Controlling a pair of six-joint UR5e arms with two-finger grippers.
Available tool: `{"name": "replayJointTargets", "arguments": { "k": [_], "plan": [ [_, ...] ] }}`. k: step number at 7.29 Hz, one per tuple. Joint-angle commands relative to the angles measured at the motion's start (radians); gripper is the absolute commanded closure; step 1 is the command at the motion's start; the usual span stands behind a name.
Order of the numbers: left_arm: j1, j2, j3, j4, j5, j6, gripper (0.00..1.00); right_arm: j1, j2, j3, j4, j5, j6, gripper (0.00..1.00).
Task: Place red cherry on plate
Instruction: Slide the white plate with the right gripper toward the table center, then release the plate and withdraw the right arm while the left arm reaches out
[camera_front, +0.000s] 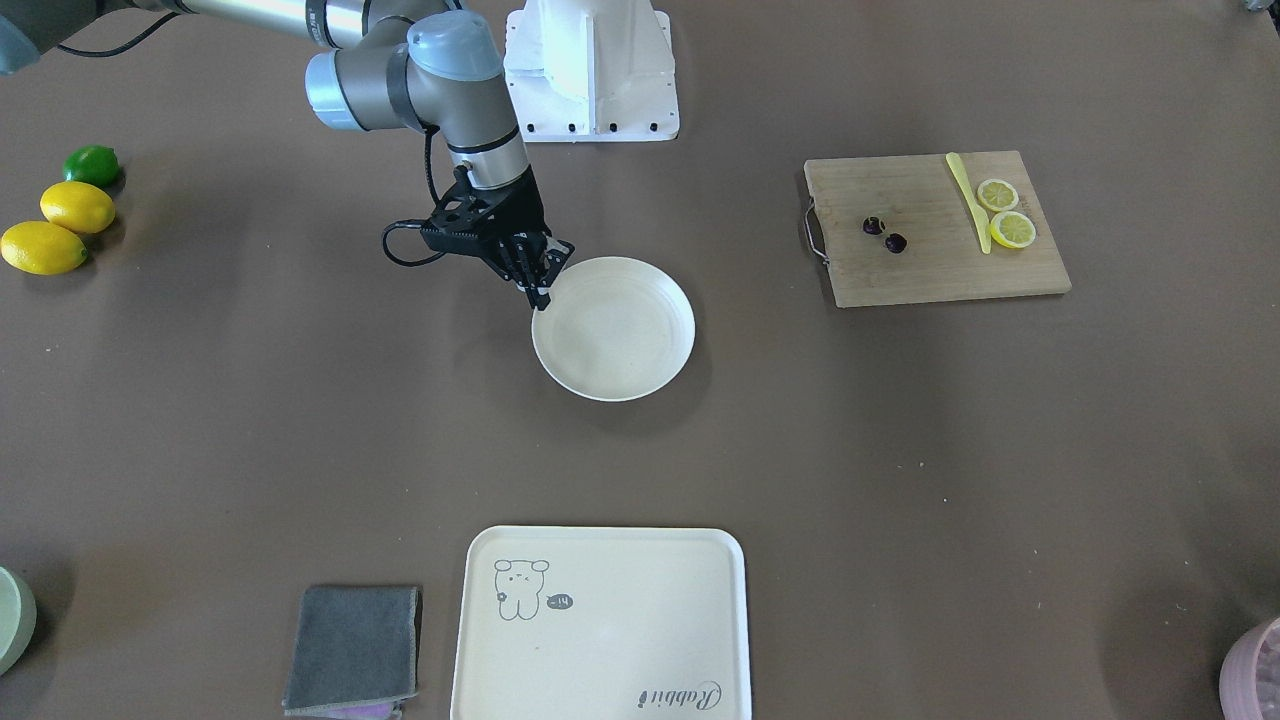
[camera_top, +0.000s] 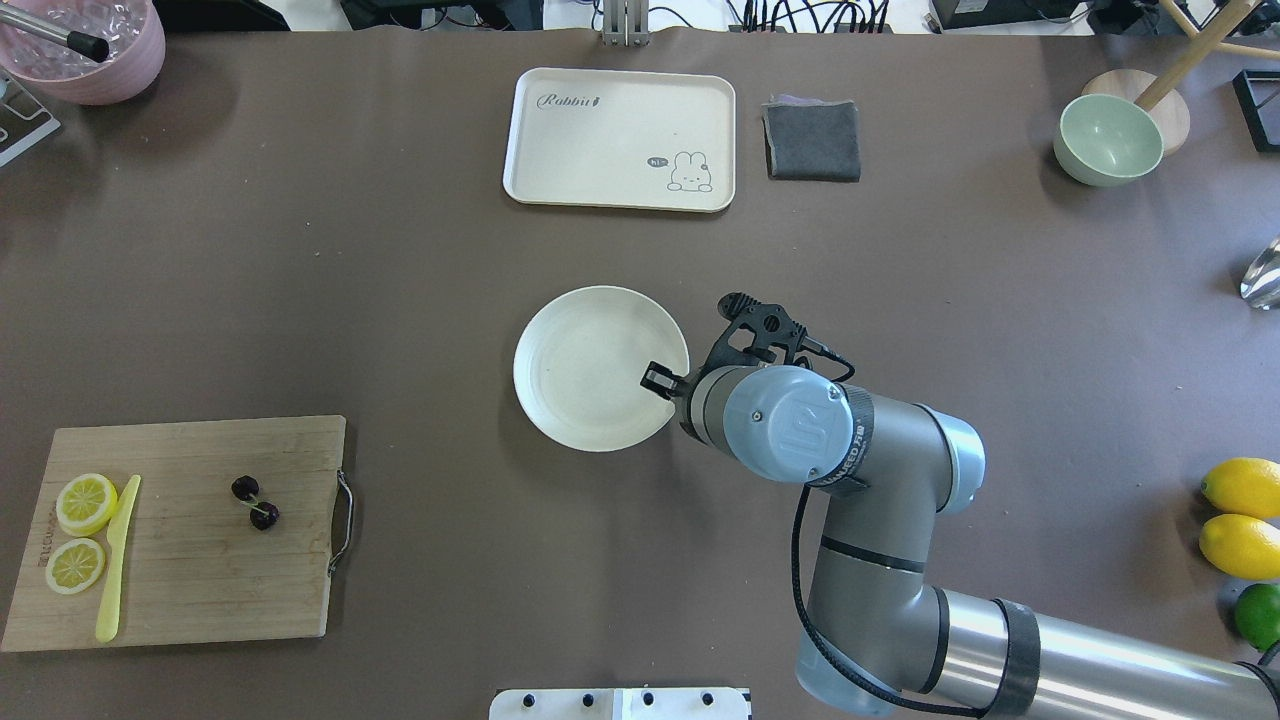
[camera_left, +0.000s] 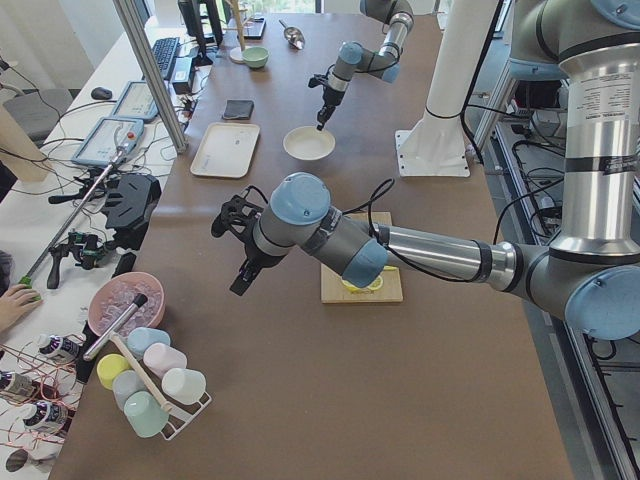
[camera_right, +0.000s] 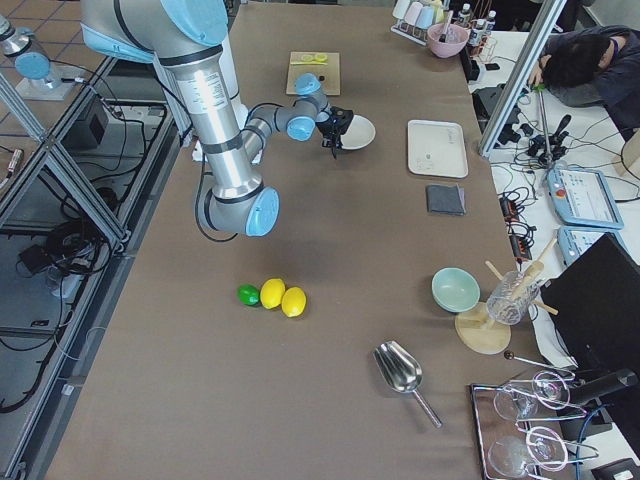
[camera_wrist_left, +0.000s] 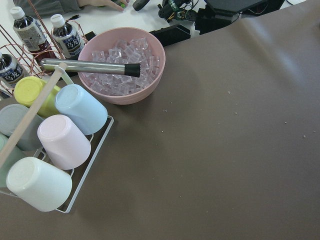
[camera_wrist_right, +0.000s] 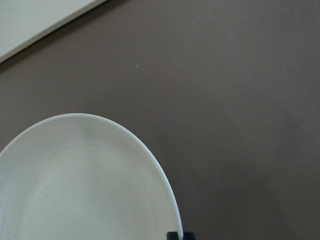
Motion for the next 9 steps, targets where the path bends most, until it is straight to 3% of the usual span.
{"name": "replayJointTargets", "arguments": {
  "k": [1,2,3,5,6,7,9],
  "plan": [
    [0.001,0.000,-0.001,-0.001,-0.002,-0.004,0.02,-0.015,0.000,-0.007,-0.006,-0.014,-0.008,0.08],
    [0.001,0.000,-0.001,0.002,-0.034,-0.006,0.02,-0.001,0.001,0.003,-0.004,-0.013,-0.016,0.00],
    [0.001,-0.001,-0.027,0.004,-0.102,-0.115,0.02,0.049,-0.005,0.037,-0.007,0.010,-0.059,0.00],
    [0.088,0.040,-0.152,0.004,-0.118,-0.410,0.02,0.251,-0.044,0.101,-0.074,0.219,-0.195,0.00],
    [0.159,0.044,-0.216,-0.002,-0.111,-0.581,0.02,0.380,-0.121,0.164,-0.092,0.342,-0.328,0.00],
    [0.252,0.045,-0.279,-0.002,-0.089,-0.732,0.02,0.530,-0.197,0.183,-0.093,0.480,-0.478,0.00],
    [0.559,0.040,-0.370,-0.001,0.107,-1.003,0.02,0.774,-0.355,0.181,-0.093,0.646,-0.813,0.00]
  ]
}}
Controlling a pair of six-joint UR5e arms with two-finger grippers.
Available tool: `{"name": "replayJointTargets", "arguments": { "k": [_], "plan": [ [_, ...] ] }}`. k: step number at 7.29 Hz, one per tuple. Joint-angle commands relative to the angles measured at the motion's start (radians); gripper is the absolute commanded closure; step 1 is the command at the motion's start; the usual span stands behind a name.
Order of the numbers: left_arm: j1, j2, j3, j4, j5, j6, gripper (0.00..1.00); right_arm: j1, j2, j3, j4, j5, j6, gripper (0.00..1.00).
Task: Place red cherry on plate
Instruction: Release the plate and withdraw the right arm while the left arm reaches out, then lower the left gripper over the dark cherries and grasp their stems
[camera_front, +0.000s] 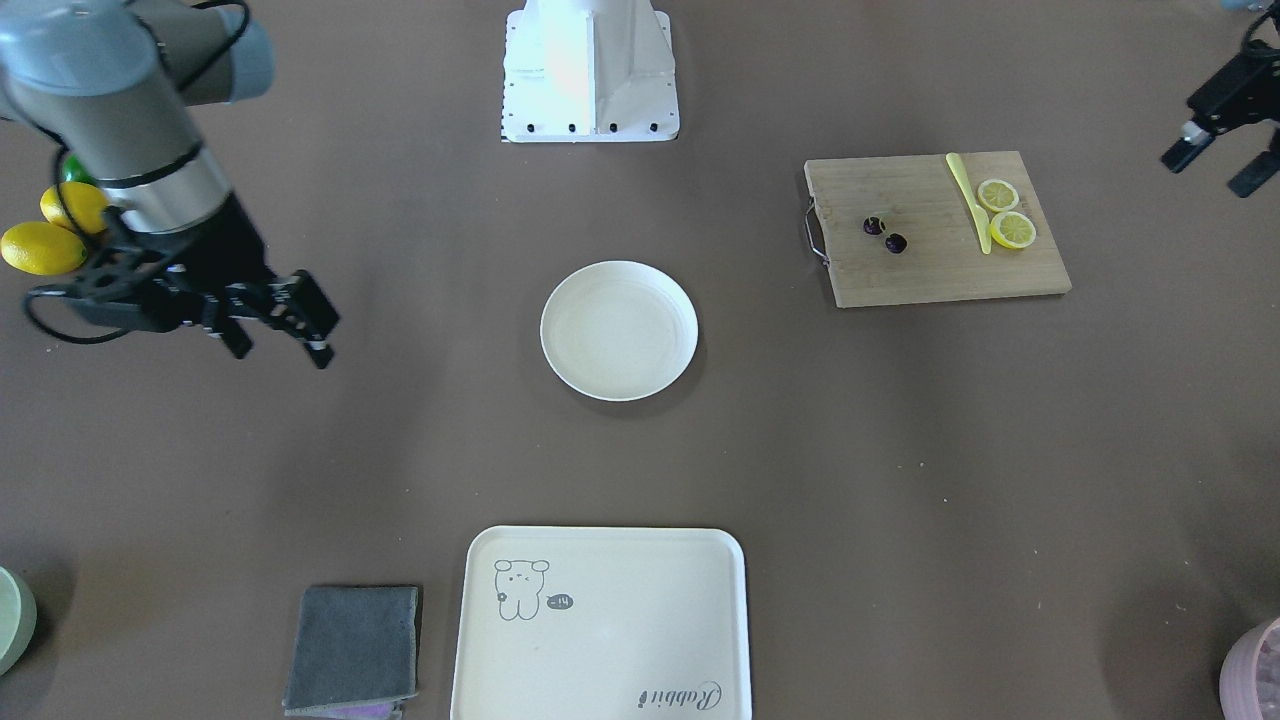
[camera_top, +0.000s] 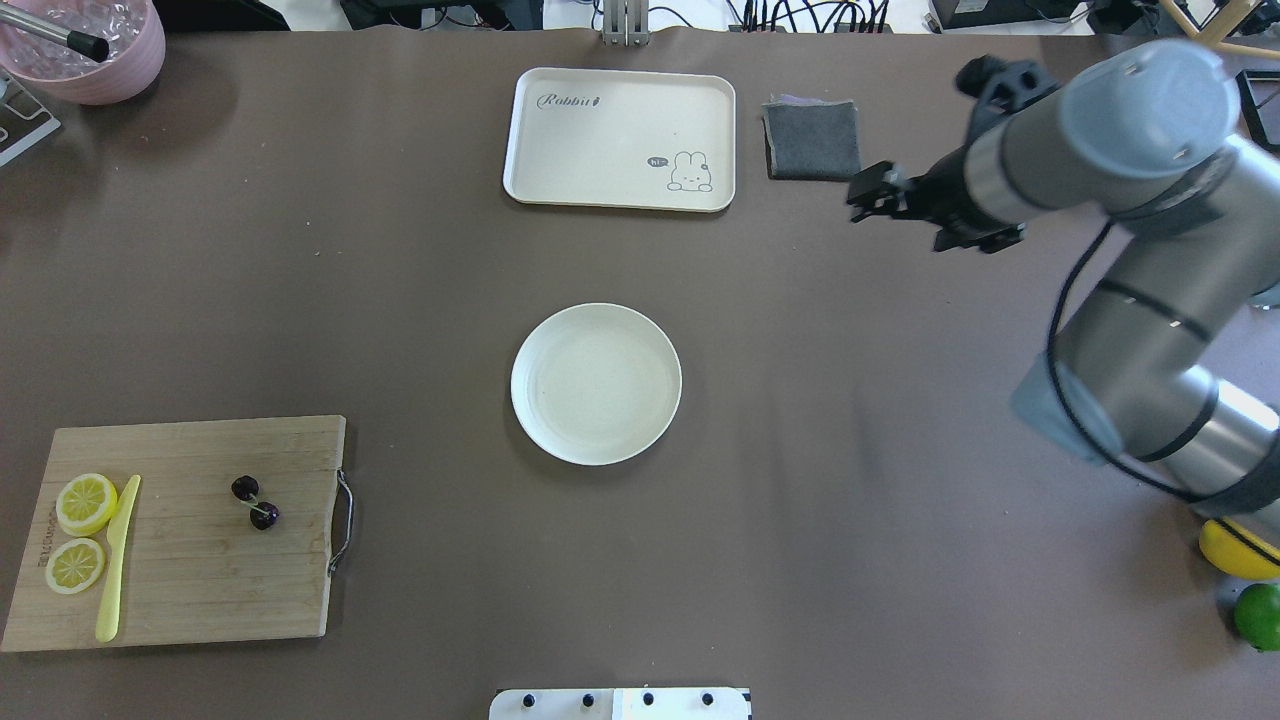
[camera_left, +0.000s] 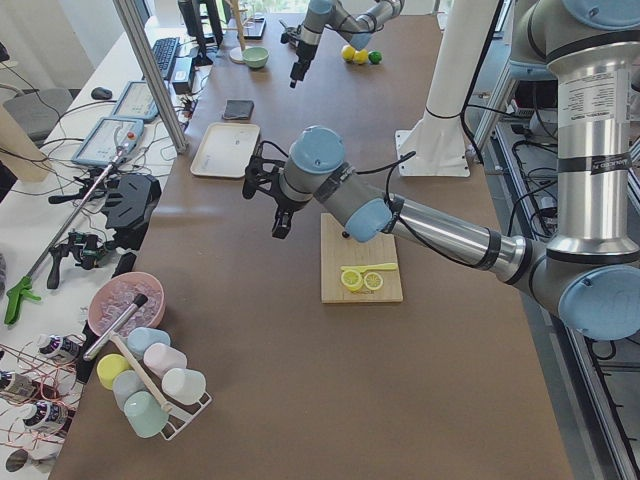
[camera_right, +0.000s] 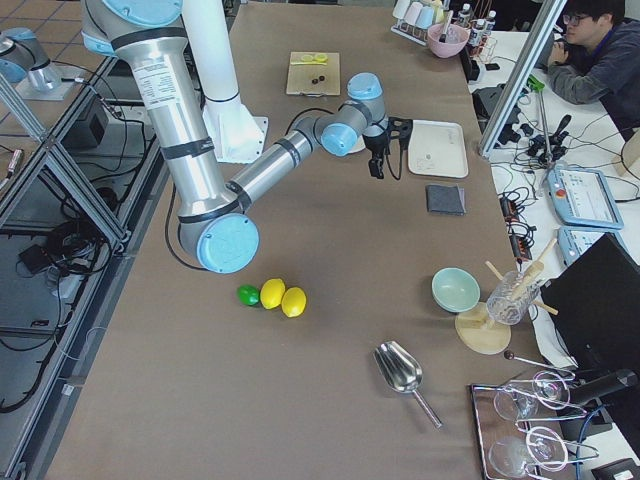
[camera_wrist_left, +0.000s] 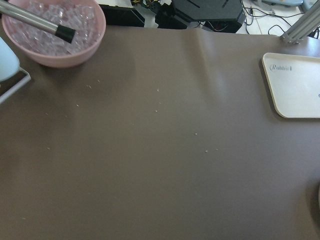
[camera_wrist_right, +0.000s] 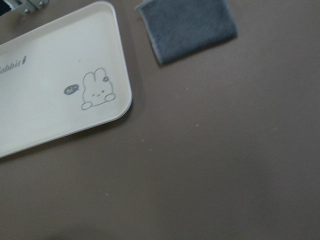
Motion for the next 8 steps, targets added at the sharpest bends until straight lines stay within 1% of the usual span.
{"name": "replayJointTargets", "arguments": {
  "k": [1,2,3,4,5,6,7,8],
  "plan": [
    [0.350,-0.005,-0.059,0.000,0.253,-0.236,0.03,0.293,-0.187,-0.008,-0.004,0.191,-0.434,0.00],
    [0.482,0.016,-0.059,0.003,0.370,-0.247,0.03,0.419,-0.227,-0.026,-0.062,0.240,-0.642,0.00],
    [0.561,0.069,-0.059,0.002,0.427,-0.248,0.03,0.496,-0.241,-0.032,-0.159,0.242,-0.829,0.00],
    [0.648,0.091,-0.056,0.002,0.518,-0.260,0.02,0.565,-0.243,-0.054,-0.224,0.242,-0.987,0.00],
    [0.722,0.087,-0.041,0.000,0.578,-0.302,0.03,0.604,-0.255,-0.078,-0.249,0.239,-1.085,0.00],
    [0.758,0.082,-0.032,-0.001,0.604,-0.304,0.11,0.635,-0.266,-0.098,-0.249,0.242,-1.151,0.00],
    [0.773,0.072,-0.024,-0.001,0.611,-0.303,0.29,0.641,-0.268,-0.098,-0.248,0.242,-1.153,0.00],
    [0.775,0.050,0.018,-0.012,0.611,-0.303,0.42,0.641,-0.268,-0.100,-0.248,0.242,-1.153,0.00]
  ]
}}
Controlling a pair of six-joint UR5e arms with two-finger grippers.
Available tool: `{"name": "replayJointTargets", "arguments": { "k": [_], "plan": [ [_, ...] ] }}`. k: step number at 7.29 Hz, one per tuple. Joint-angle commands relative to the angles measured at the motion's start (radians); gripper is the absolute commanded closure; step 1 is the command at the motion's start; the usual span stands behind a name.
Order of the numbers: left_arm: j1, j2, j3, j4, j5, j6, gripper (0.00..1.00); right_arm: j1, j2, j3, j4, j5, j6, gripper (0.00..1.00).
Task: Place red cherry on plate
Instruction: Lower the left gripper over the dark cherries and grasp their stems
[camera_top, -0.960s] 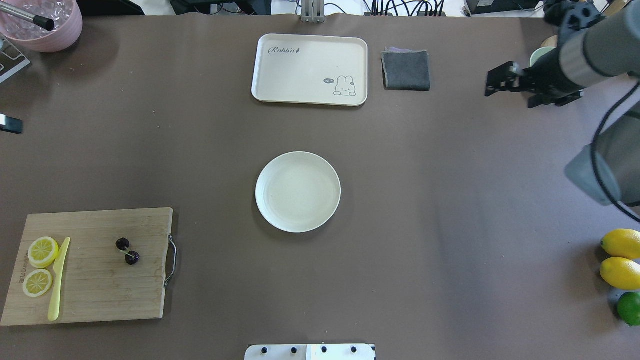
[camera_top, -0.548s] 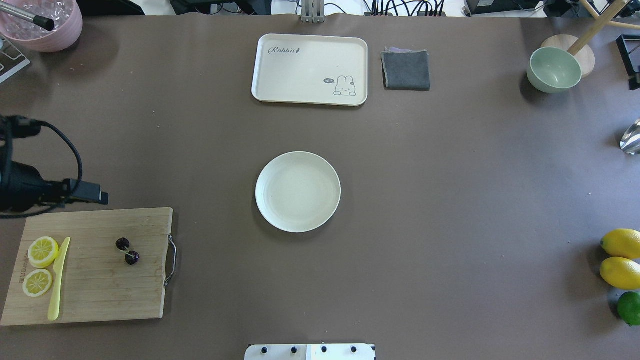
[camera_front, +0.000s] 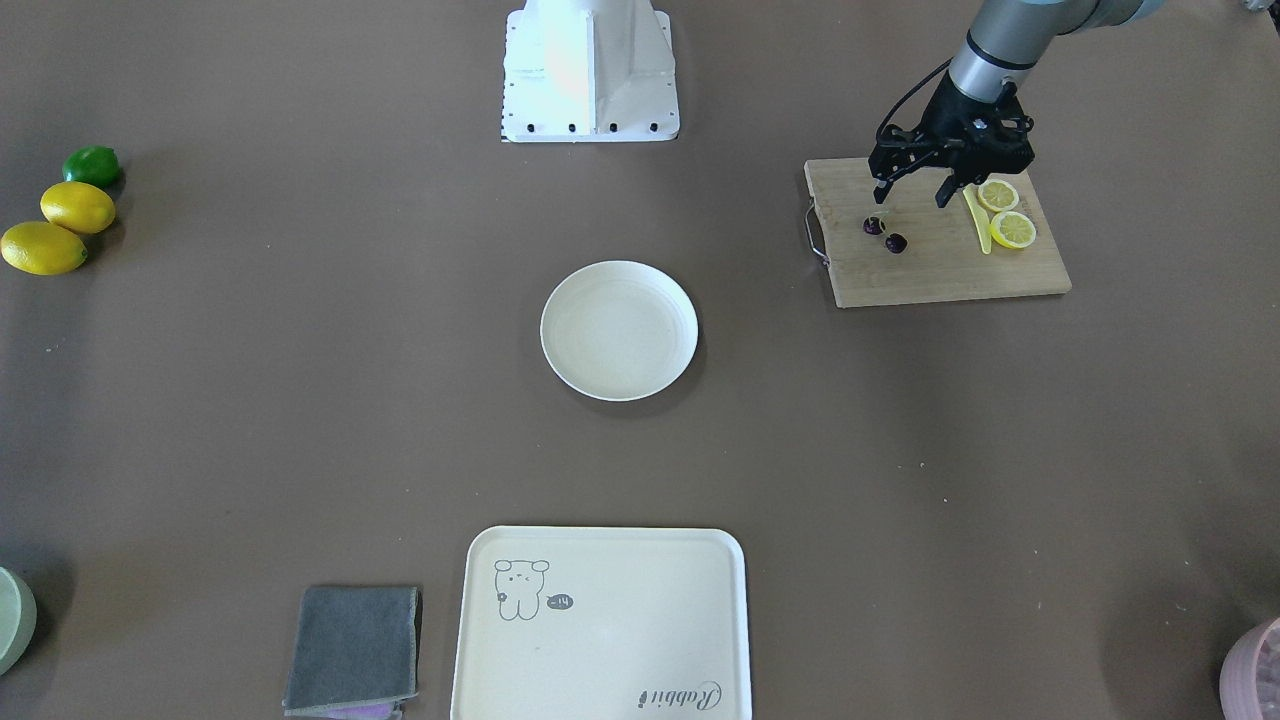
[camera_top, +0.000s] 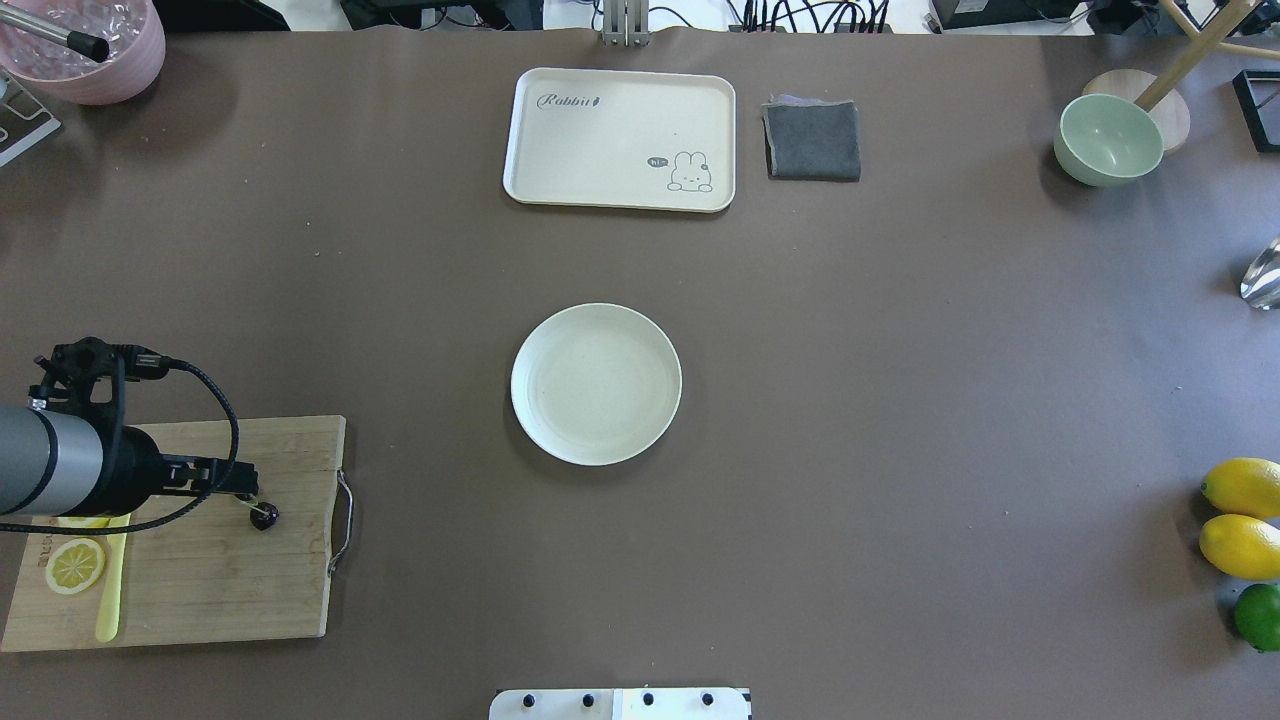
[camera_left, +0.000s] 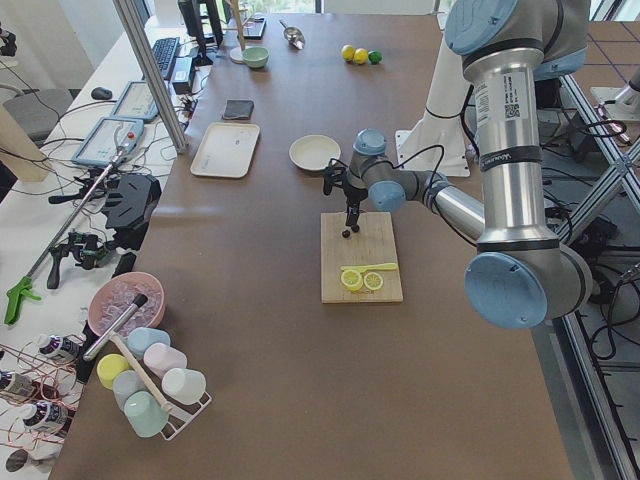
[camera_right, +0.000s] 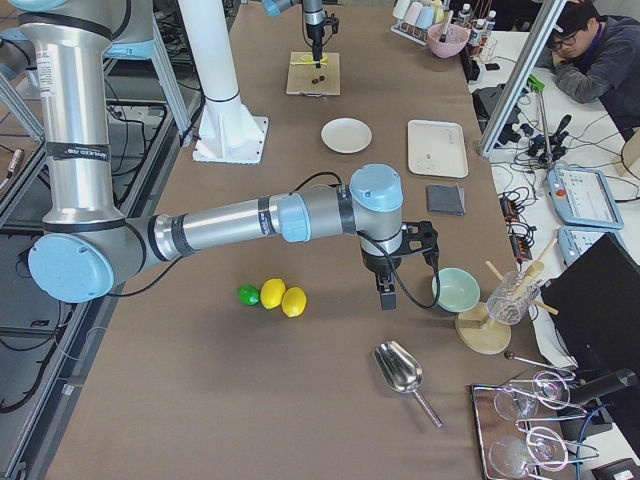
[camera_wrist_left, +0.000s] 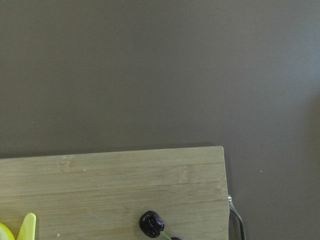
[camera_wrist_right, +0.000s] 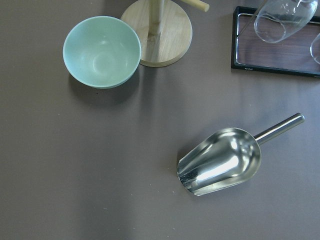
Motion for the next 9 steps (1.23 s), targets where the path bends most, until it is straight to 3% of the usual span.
{"name": "replayJointTargets", "arguments": {
  "k": [1,7,8,9],
  "plan": [
    [0.015,-0.049,0.083,-0.037,0.011,-0.002,0.44,0.009,-0.002,-0.005,-0.002,-0.001,-0.014,0.00],
    [0.044,-0.052,0.089,-0.048,0.009,-0.003,0.46,0.009,-0.001,-0.003,-0.002,-0.004,-0.016,0.00],
    [0.051,-0.049,0.088,-0.048,0.009,-0.003,0.50,0.009,-0.001,-0.003,-0.002,-0.006,-0.016,0.00],
    [0.055,-0.048,0.088,-0.047,0.009,-0.003,0.66,0.009,-0.002,-0.003,0.000,-0.006,-0.014,0.00]
  ]
}}
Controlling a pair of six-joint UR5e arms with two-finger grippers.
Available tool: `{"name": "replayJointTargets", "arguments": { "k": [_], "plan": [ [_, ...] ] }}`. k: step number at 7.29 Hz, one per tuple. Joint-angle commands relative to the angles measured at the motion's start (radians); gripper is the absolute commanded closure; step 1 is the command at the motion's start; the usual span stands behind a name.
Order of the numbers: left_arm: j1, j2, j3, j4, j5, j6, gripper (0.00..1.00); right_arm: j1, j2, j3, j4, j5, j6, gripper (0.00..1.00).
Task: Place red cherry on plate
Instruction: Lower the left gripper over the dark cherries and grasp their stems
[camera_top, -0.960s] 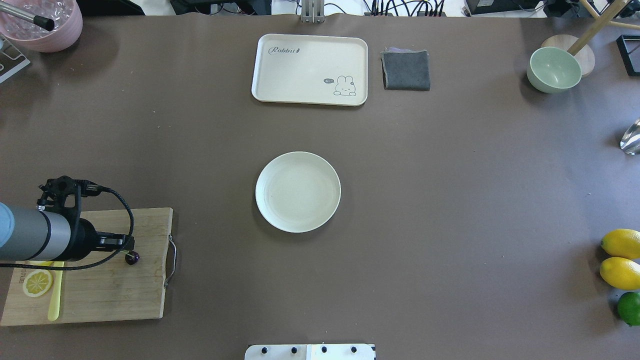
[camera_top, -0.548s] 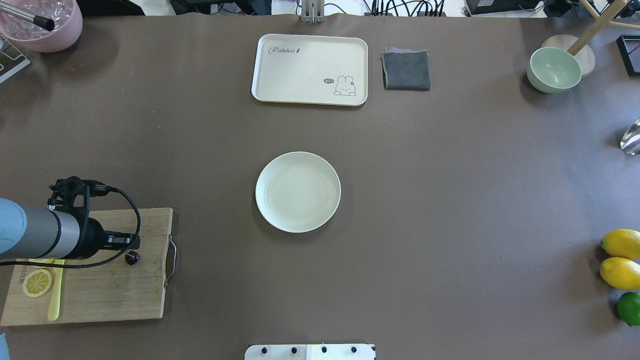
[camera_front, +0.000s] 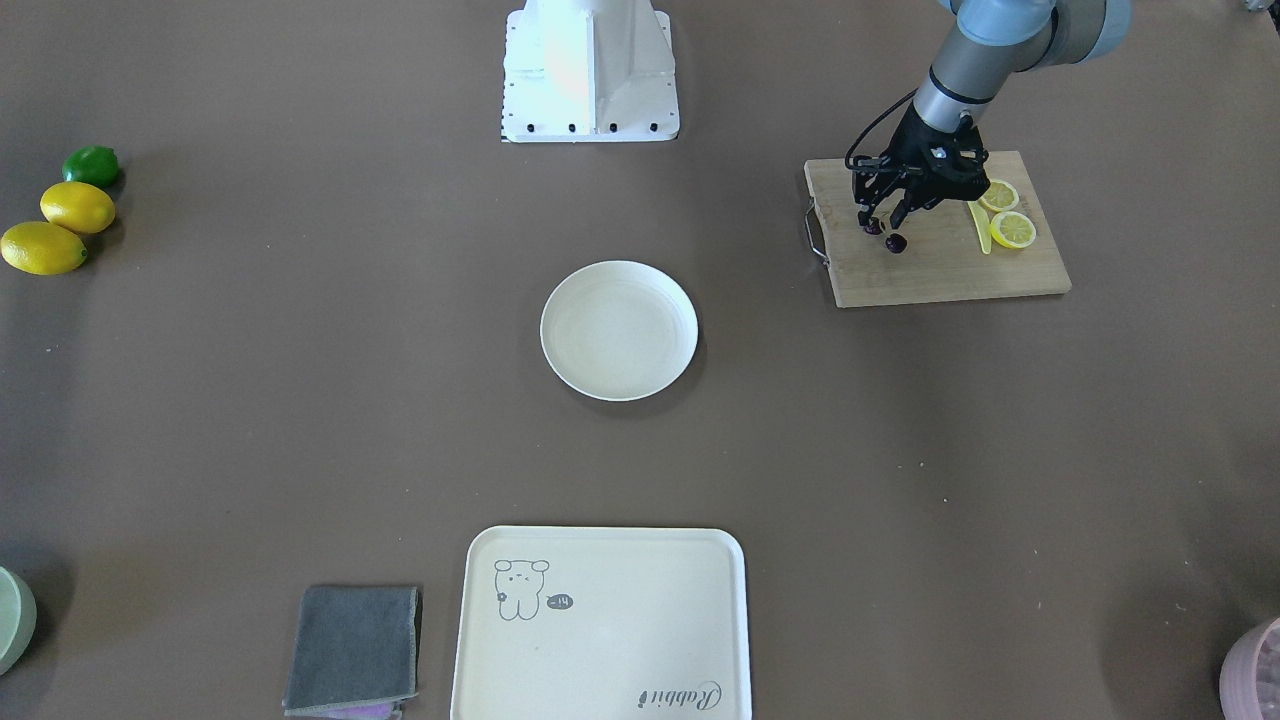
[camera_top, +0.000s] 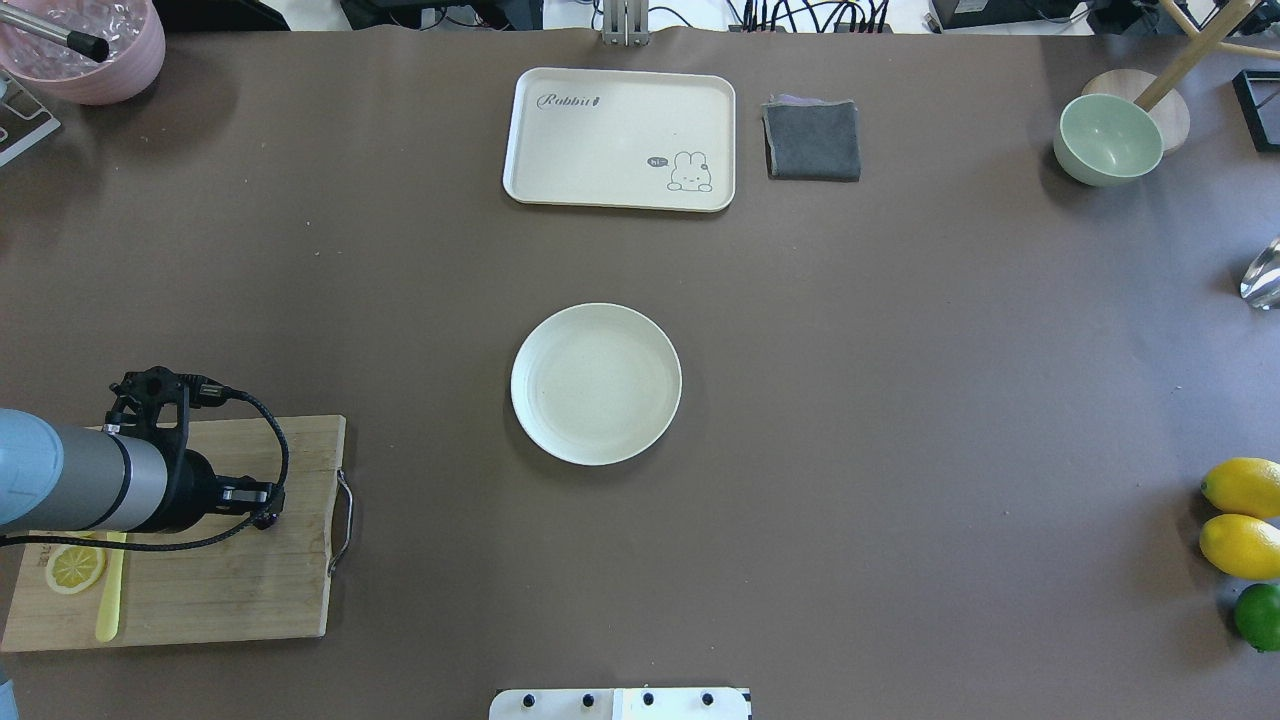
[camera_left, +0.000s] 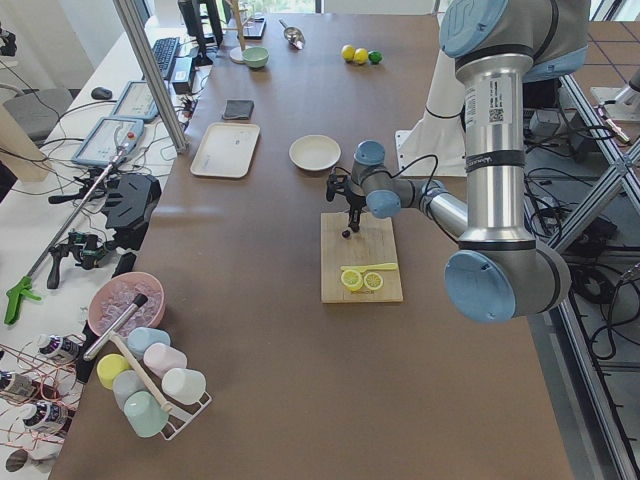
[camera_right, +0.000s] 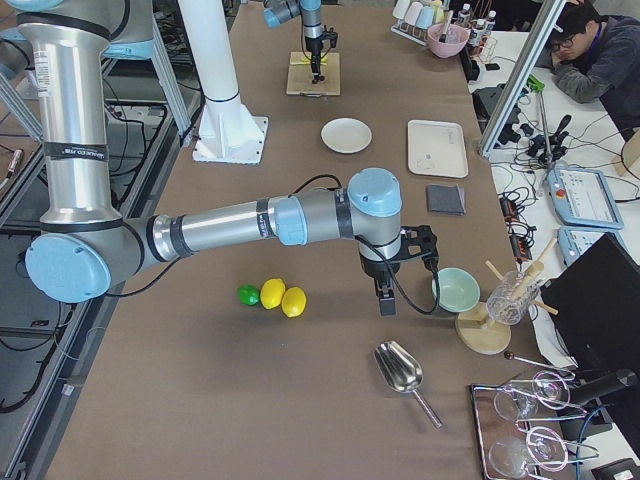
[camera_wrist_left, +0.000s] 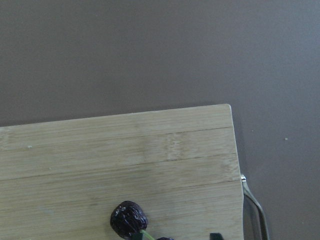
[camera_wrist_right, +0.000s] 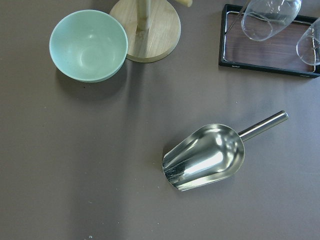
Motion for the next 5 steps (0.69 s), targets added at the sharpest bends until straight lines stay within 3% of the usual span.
{"name": "replayJointTargets", "arguments": {
  "k": [1,2,5],
  "plan": [
    [0.008,0.005,-0.001,0.000,0.002,0.000,0.94,0.000,0.000,0.000,0.001,0.001,0.001,0.00],
    [0.008,0.013,-0.004,0.000,0.003,0.000,1.00,0.000,0.000,0.000,0.001,0.001,0.001,0.00],
    [-0.032,0.009,-0.048,0.004,-0.009,0.005,1.00,0.000,-0.003,0.000,0.000,0.002,0.001,0.00]
  ]
}}
